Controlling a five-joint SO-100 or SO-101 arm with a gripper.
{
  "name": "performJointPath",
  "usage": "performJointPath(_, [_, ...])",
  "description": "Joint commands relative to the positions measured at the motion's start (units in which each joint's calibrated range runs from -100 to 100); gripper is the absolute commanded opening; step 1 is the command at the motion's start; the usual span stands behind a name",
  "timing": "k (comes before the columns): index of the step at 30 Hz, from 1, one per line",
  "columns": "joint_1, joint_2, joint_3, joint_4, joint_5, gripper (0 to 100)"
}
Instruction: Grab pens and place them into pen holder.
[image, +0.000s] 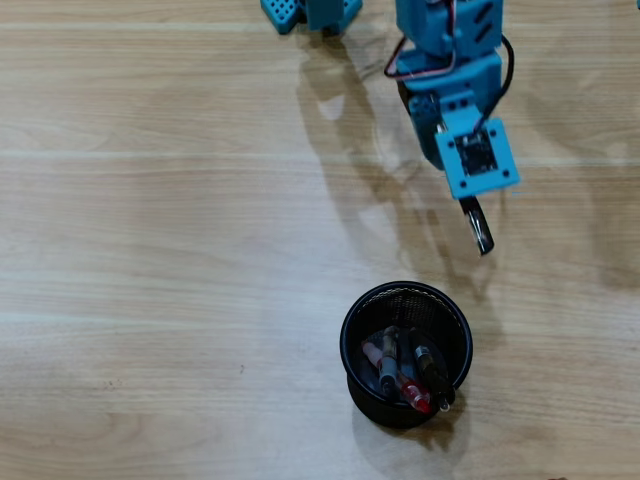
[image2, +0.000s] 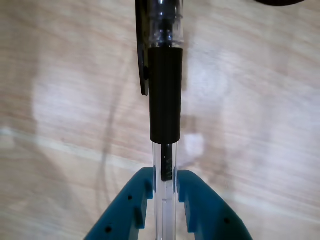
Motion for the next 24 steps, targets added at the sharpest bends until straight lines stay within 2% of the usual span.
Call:
performJointPath(1, [1.4,-7.3,-2.2,2.0,0.3,2])
performJointPath(7, [2.5,-12.2,-2.4,1.2,1.9,2])
performJointPath(11, [4.2,-15.8,-2.2,-6.4,5.5,2])
performJointPath(18, [6.1,-22.7,-2.1,-7.7,6.1,2])
performJointPath(24, [9.3,-34.3,8.0,-11.0,7.8,2])
